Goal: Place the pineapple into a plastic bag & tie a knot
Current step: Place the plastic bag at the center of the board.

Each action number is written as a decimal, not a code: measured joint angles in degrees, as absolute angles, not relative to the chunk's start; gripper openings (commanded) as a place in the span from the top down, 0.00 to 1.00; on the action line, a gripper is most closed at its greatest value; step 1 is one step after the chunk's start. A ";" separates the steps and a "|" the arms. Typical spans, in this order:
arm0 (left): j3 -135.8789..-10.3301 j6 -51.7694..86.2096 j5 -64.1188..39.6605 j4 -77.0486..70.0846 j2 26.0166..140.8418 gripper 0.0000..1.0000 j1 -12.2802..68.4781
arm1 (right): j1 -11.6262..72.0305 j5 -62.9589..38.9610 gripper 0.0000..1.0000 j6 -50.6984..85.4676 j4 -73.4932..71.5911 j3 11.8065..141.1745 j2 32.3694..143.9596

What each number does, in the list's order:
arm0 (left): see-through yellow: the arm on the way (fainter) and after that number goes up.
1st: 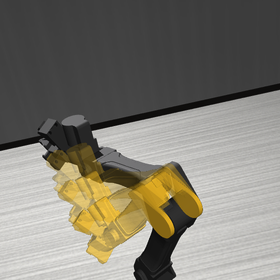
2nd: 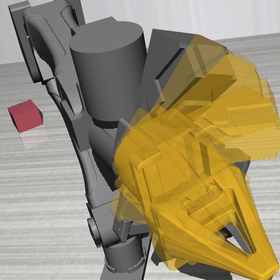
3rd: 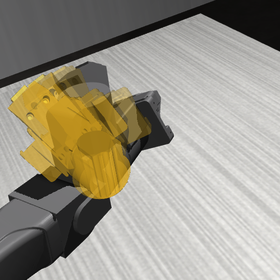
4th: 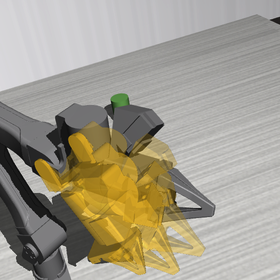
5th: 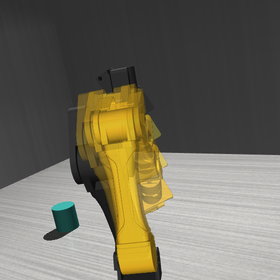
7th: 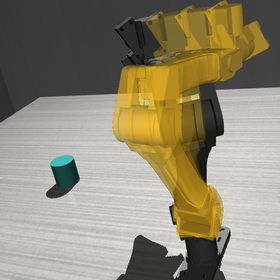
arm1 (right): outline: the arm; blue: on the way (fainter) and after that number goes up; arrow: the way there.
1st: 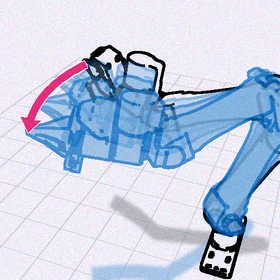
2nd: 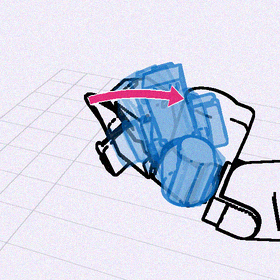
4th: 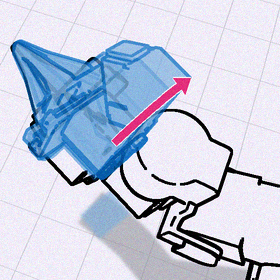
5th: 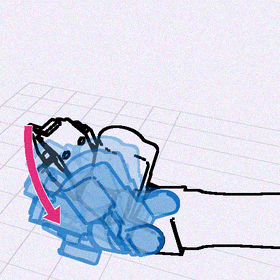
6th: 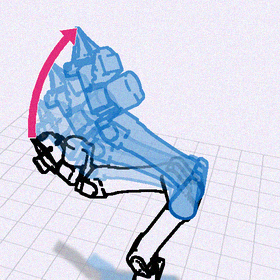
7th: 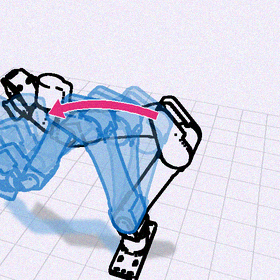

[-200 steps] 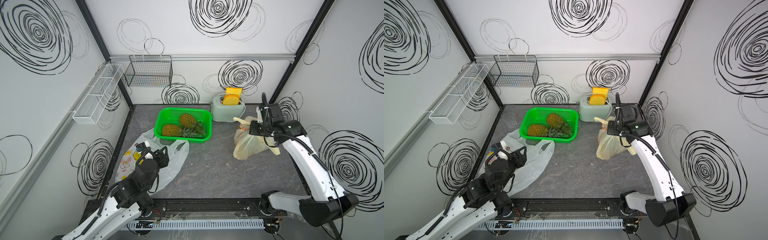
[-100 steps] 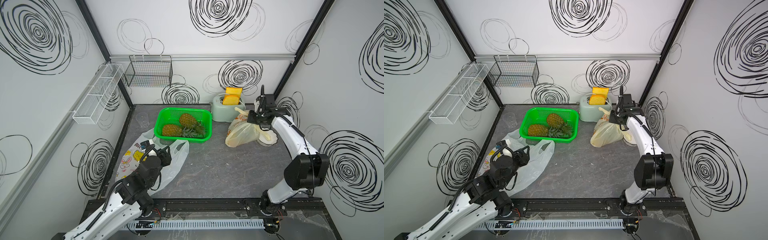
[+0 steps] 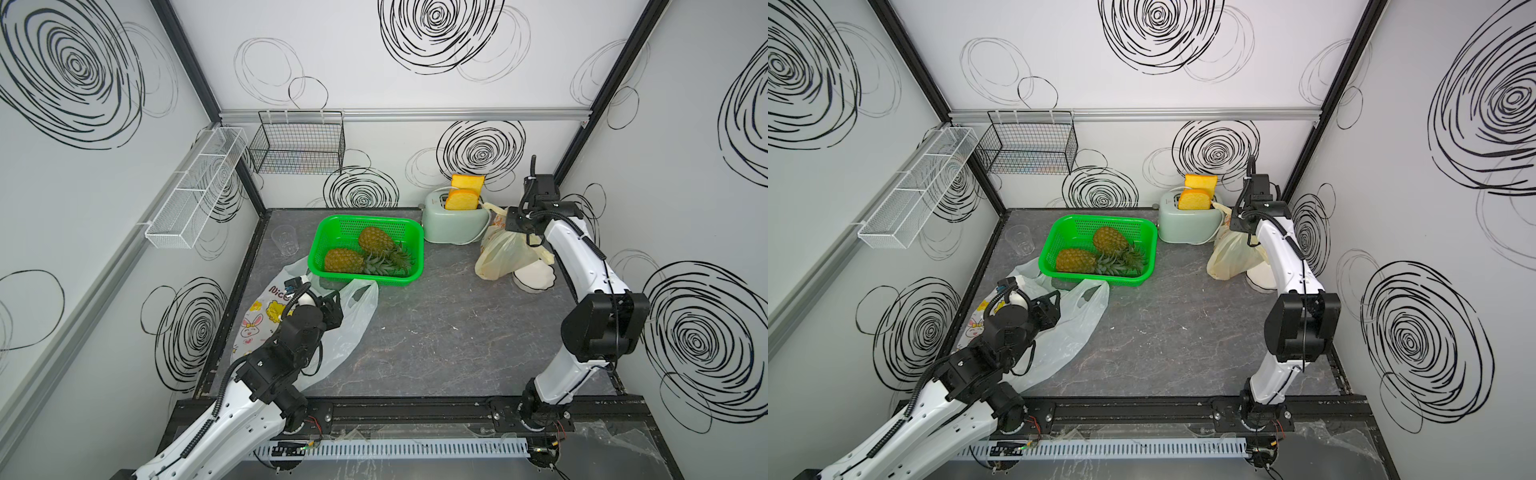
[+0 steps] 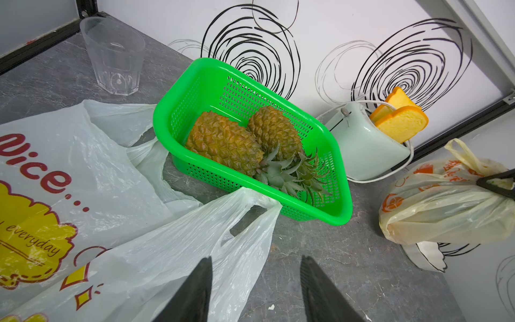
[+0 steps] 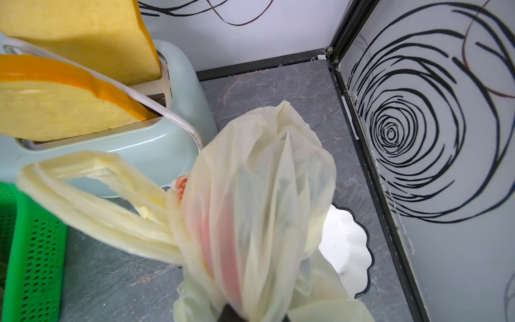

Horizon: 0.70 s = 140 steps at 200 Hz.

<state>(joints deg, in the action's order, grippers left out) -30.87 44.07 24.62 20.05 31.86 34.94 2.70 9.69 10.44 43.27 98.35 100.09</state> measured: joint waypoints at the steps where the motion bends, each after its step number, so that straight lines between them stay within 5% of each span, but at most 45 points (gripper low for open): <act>1: -30.87 44.01 24.53 20.01 31.88 0.43 34.89 | 2.70 9.69 1.00 10.44 43.27 98.37 100.20; 36: -31.38 40.91 17.74 19.14 35.97 0.38 30.85 | 2.70 9.06 0.81 9.80 40.75 99.35 104.07; 68: -32.91 38.96 11.20 19.25 40.97 0.34 27.59 | 2.72 4.40 0.38 9.45 38.57 99.96 104.62; 104: -34.00 38.96 6.59 19.59 43.20 0.30 24.99 | 2.74 0.75 0.06 9.76 37.71 99.98 104.42; 140: -34.33 39.44 2.96 19.64 45.28 0.28 22.68 | 2.26 -0.08 0.01 8.99 37.74 99.98 102.26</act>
